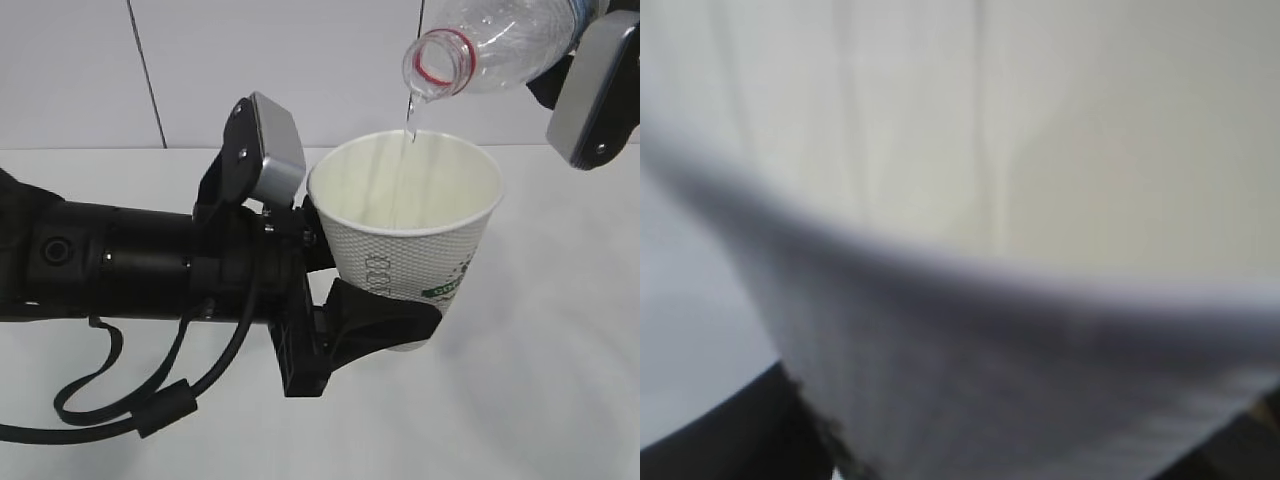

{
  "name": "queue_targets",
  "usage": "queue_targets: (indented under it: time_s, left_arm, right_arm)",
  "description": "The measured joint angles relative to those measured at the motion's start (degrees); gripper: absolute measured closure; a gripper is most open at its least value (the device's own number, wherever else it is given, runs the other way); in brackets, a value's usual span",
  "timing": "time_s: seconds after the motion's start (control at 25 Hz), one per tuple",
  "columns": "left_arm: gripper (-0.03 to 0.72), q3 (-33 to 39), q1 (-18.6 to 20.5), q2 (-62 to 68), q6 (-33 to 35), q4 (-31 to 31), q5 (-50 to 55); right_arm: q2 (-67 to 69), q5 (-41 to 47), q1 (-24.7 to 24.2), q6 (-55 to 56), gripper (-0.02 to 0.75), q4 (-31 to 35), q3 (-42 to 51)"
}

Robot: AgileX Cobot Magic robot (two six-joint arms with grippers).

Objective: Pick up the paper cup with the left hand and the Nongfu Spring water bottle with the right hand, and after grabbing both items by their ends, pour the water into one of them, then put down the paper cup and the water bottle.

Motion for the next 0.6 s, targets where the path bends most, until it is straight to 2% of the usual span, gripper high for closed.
queue_targets:
  time_s: [0.6]
  left_arm:
    - [0.175, 0.0, 0.0, 0.0, 0.0, 3.2, -1.2]
  right_arm:
    - [0.0, 0.0, 0.0, -0.5, 0.245, 0.1, 0.0]
